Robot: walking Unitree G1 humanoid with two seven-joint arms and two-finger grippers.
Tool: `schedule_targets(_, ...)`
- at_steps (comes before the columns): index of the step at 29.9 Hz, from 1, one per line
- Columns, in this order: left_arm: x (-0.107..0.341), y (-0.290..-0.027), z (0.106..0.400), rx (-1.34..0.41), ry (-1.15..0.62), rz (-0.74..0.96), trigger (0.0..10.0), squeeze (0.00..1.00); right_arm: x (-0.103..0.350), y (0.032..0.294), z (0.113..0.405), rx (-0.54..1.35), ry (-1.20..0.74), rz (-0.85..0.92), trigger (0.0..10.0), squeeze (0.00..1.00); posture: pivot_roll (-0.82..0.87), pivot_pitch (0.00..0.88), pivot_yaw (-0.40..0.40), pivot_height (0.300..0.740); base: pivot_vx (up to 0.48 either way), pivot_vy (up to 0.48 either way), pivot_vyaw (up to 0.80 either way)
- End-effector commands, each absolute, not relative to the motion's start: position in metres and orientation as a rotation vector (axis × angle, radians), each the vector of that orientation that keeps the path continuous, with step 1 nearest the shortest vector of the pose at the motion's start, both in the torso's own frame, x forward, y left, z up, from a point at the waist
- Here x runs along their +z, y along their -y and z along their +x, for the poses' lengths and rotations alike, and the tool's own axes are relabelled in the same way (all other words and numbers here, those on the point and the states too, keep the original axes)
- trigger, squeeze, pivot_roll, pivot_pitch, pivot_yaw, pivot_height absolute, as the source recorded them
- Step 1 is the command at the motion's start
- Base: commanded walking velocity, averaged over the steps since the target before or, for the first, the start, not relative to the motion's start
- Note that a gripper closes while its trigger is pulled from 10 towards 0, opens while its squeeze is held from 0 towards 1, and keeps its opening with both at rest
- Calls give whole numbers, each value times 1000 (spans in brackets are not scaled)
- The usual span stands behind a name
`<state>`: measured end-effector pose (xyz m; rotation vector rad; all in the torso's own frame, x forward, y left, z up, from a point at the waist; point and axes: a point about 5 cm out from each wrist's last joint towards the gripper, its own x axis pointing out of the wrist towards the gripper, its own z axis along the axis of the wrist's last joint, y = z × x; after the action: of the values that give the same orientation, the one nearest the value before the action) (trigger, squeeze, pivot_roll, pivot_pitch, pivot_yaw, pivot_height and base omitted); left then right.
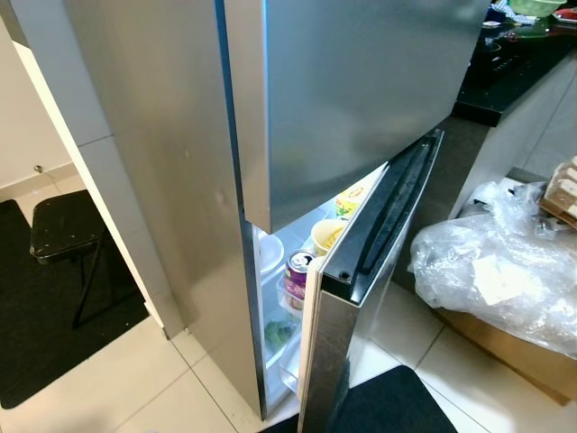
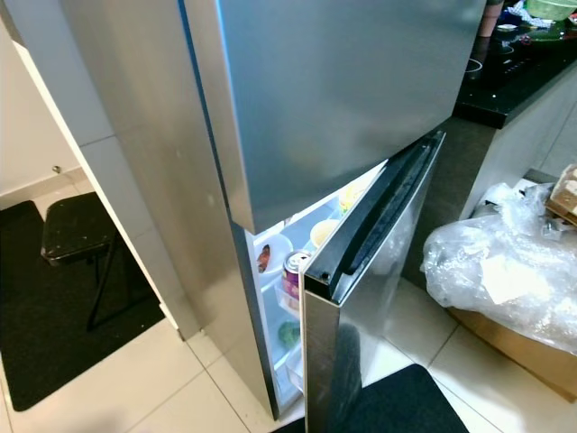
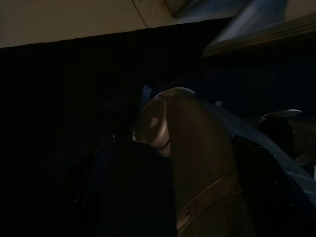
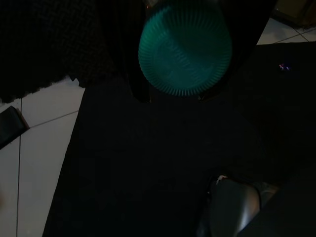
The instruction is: Restocking fridge
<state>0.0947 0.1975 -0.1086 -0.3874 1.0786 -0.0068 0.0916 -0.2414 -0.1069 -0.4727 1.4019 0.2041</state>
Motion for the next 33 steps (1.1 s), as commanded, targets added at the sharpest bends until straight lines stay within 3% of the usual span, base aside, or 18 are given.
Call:
schedule_targets(1, -110, -196, 91, 2, -1095, -387, 10000, 0, -106, 244, 91, 199, -1403, -482, 10000, 0, -54, 0, -16, 740, -334, 0, 0)
schedule_targets(18, -103, -204, 113, -18, -1037, -348, 10000, 0, -95, 264, 113, 57, -1335, -430, 10000, 0, -48, 0, -8, 740, -344, 0, 0)
schedule_targets(27, -92, -215, 140, -12, -959, -326, 10000, 0, -101, 238, 119, 205, -1322, -485, 10000, 0, -33, 31, -38, 740, -359, 0, 0)
schedule_targets(28, -91, -218, 143, 10, -948, -326, 10000, 0, -101, 236, 118, 227, -1322, -504, 10000, 0, -30, 0, -40, 740, -412, 0, 0)
schedule_targets(33, -91, -222, 141, 79, -926, -386, 10000, 0, -104, 236, 108, 232, -1354, -498, 10000, 0, -33, 7, -24, 740, -214, 0, 0)
